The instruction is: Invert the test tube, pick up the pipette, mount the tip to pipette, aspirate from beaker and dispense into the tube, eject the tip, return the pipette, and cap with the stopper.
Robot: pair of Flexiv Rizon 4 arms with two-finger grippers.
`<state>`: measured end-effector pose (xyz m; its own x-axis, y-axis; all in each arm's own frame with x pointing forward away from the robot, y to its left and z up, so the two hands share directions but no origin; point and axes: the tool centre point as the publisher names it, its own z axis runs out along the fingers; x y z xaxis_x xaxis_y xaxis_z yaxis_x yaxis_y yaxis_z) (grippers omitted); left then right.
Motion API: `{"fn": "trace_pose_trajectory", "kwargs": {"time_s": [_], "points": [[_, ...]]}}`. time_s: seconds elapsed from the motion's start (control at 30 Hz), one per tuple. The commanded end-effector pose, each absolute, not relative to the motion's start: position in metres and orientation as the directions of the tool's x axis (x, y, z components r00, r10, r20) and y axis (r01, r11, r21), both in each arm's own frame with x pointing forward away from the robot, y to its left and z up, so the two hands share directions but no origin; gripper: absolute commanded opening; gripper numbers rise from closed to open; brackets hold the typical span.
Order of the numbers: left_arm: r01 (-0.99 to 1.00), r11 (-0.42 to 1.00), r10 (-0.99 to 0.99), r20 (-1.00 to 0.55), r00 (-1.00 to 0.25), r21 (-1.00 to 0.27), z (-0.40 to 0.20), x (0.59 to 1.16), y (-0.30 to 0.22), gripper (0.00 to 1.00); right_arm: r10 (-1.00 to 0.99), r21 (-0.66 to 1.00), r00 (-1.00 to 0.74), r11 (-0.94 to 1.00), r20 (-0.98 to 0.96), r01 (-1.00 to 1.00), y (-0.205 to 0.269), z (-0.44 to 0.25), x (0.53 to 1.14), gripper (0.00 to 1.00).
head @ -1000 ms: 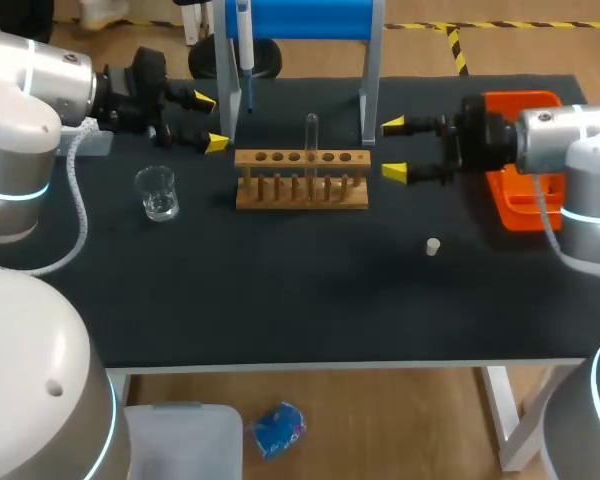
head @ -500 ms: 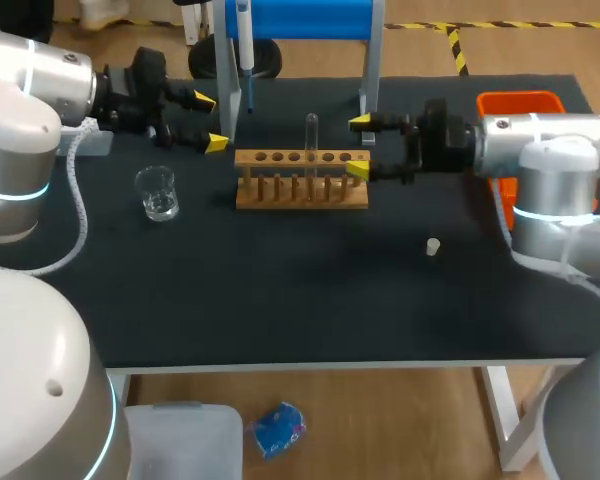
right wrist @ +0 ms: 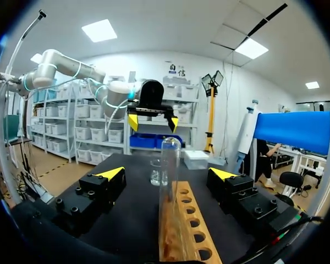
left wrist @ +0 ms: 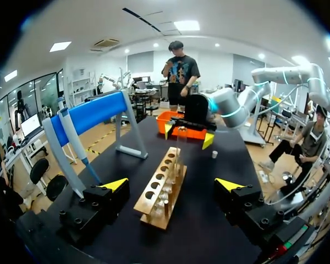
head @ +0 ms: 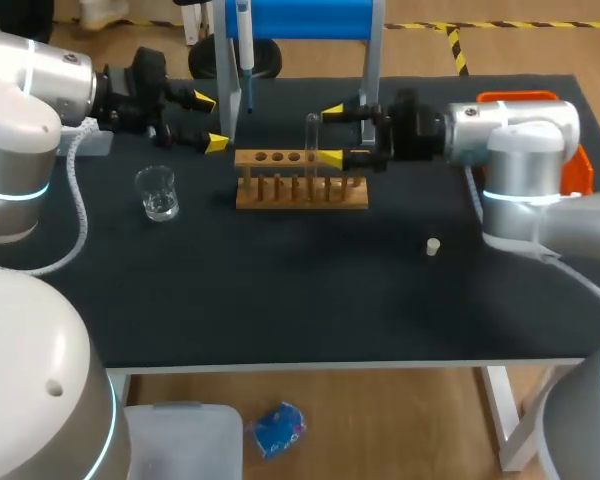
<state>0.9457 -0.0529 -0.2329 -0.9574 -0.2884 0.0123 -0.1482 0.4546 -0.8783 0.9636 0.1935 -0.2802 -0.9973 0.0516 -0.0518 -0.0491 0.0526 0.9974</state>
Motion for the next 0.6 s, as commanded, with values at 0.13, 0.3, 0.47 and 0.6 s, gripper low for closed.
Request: {"fn": "trace_pose_trajectory", "kwargs": {"time_s": [0.13,0.3,0.47,0.6], "points": [[-0.148,0.455,-0.289,0.012,-0.957,-0.878,-0.233,0.946,-0.053,1.0,0.038,0.998,-0.998,0.039,-0.042,-0.041,0.211,-0.289,0.968,1.0],[-0.148,0.455,-0.289,0.012,-0.957,-0.878,-0.233,0.946,-0.053,1.0,0.026,0.999,-0.999,0.029,-0.038,-0.037,0.218,-0.288,0.969,0.87],[-0.148,0.455,-0.289,0.012,-0.957,-0.878,-0.233,0.946,-0.053,1.0,0.018,0.999,-0.999,0.028,-0.037,-0.037,0.222,-0.287,0.97,0.62],[-0.148,0.455,-0.289,0.012,-0.957,-0.878,-0.233,0.946,-0.053,1.0,0.015,0.999,-0.999,0.028,-0.034,-0.034,0.223,-0.287,0.971,0.48]]}}
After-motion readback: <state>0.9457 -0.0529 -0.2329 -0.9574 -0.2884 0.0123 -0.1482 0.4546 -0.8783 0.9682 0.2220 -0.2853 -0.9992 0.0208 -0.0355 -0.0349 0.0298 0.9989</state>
